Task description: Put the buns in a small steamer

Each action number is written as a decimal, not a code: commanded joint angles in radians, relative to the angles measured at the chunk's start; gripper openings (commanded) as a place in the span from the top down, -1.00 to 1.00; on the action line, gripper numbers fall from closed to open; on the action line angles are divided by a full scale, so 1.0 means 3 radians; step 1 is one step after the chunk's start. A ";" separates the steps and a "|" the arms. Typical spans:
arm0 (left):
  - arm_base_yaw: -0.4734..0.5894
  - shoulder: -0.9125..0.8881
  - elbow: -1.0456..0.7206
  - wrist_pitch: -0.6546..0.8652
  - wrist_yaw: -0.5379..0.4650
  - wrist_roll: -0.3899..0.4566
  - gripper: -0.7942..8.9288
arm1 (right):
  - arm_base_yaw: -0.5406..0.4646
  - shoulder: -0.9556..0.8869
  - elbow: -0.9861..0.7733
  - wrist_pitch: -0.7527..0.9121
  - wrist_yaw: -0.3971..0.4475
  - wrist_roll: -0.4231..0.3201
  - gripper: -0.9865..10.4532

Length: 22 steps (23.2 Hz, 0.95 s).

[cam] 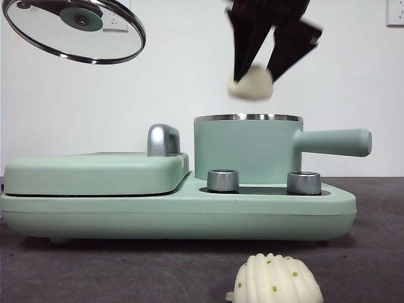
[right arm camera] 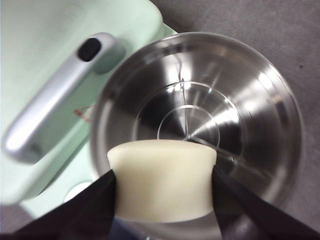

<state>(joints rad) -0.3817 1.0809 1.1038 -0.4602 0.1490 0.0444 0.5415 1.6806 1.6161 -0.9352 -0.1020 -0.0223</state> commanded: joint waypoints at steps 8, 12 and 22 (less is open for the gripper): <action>-0.0013 -0.0008 0.0045 0.0118 0.0000 0.0048 0.82 | -0.0031 0.0612 0.0075 0.0412 -0.0006 -0.0191 0.37; -0.0013 -0.0008 0.0045 0.0118 0.0000 0.0048 0.82 | -0.0031 0.0687 0.0076 0.0570 -0.0008 -0.0189 0.37; -0.0013 -0.0008 0.0045 0.0117 0.0000 0.0048 0.82 | -0.0083 0.0757 0.0076 0.0724 -0.0008 -0.0189 0.27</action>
<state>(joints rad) -0.3820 1.0809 1.1038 -0.4591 0.1490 0.0448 0.5110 1.8824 1.6161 -0.7269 -0.1024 -0.0742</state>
